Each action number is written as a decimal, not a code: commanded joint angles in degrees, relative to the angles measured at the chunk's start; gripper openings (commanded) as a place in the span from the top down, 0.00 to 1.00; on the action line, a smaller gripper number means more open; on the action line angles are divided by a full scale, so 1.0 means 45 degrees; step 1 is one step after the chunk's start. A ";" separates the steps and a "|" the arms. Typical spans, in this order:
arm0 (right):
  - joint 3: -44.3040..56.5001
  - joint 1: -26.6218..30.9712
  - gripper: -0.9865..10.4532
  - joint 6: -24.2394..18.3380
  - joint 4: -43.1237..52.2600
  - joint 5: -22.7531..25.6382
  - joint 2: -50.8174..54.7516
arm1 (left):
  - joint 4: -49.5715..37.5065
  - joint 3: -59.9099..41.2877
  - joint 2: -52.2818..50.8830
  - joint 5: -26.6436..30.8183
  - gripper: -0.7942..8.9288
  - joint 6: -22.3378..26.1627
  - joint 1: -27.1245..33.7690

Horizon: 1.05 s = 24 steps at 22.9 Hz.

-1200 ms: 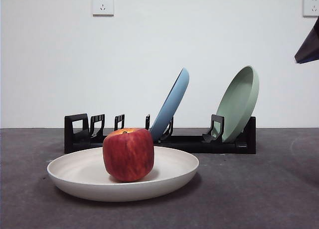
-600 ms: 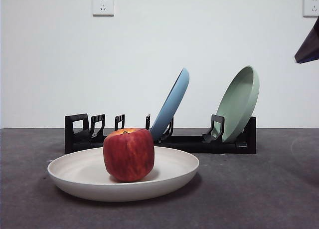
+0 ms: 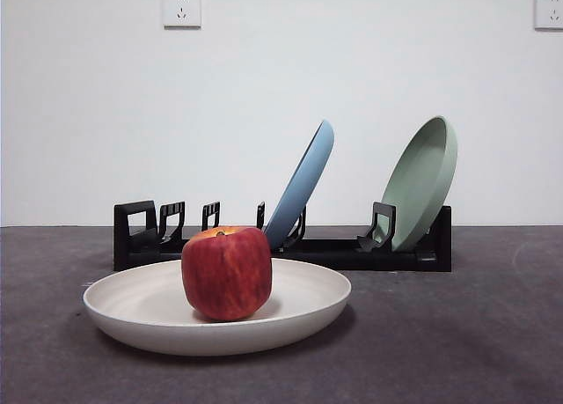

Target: Take the yellow plate from the plate rack,put the plate on the table,take the apple from the table,put the apple in the plate

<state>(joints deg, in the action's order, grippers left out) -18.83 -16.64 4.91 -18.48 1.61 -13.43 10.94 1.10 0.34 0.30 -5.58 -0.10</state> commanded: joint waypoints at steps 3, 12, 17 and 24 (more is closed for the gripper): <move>0.2089 0.1894 0.91 -0.0840 0.1671 -0.1656 0.1807 | -0.0068 -0.0199 -0.0039 -0.0092 0.92 0.0160 0.0044; 0.3687 0.2171 0.91 -0.0738 0.1807 -0.1710 0.2803 | -0.0068 -0.0199 -0.0039 -0.0087 0.92 0.0160 0.0044; 0.4031 0.2171 0.91 -0.0520 0.1841 -0.1710 0.2973 | -0.0068 -0.0199 -0.0039 -0.0087 0.92 0.0160 0.0044; 0.4109 0.2176 0.91 -0.0539 0.1846 -0.1656 0.2973 | -0.0073 -0.0199 -0.0039 -0.0087 0.92 0.0160 0.0044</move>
<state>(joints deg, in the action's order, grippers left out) -1.32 -7.01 2.28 -10.37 -6.00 -0.23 10.94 1.10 0.34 0.25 -5.58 -0.10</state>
